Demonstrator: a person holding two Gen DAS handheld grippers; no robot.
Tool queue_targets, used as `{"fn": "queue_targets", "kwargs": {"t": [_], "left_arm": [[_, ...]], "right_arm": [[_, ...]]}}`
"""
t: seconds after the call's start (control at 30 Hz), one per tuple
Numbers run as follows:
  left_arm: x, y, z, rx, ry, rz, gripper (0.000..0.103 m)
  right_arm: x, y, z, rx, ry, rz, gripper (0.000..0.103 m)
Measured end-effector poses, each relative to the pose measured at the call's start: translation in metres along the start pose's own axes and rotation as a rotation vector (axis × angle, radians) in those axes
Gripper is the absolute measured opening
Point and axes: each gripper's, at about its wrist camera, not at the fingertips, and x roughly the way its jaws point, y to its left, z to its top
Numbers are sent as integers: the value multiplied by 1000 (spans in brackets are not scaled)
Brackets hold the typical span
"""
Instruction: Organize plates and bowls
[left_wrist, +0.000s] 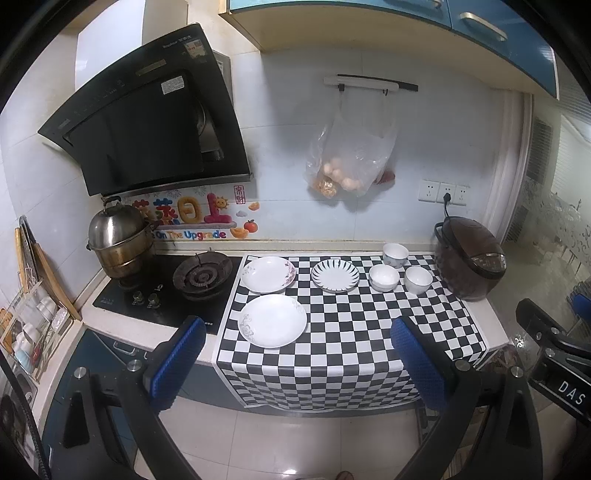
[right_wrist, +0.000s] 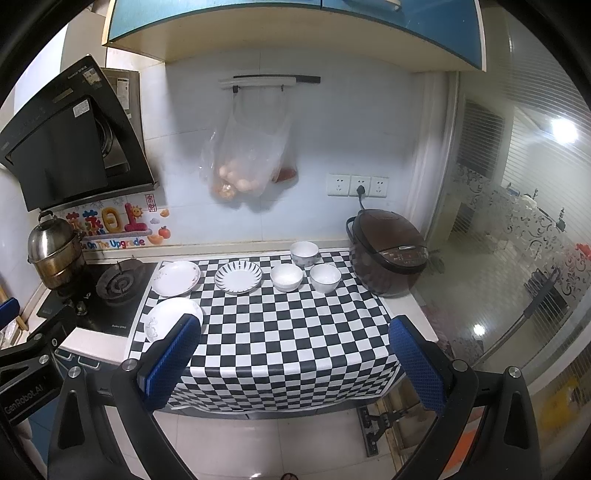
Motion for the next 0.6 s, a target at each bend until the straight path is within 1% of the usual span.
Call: {"fn": "queue_targets", "kwargs": {"t": [0.23, 0.3, 0.4, 0.5, 0.6], "left_arm": [[6, -1, 0, -4, 9, 3, 103], [12, -2, 0, -6, -5, 13, 103], [27, -4, -1, -6, -23, 60, 103], [51, -1, -2, -13, -5, 120, 103], [84, 6, -3, -29, 39, 188, 103]], "right_arm": [[11, -4, -2, 13, 13, 17, 103], [19, -6, -3, 21, -6, 44, 103], [40, -4, -9, 5, -55, 102, 103], [72, 4, -19, -61, -8, 160, 103], [110, 8, -26, -70, 65, 239, 103]]}}
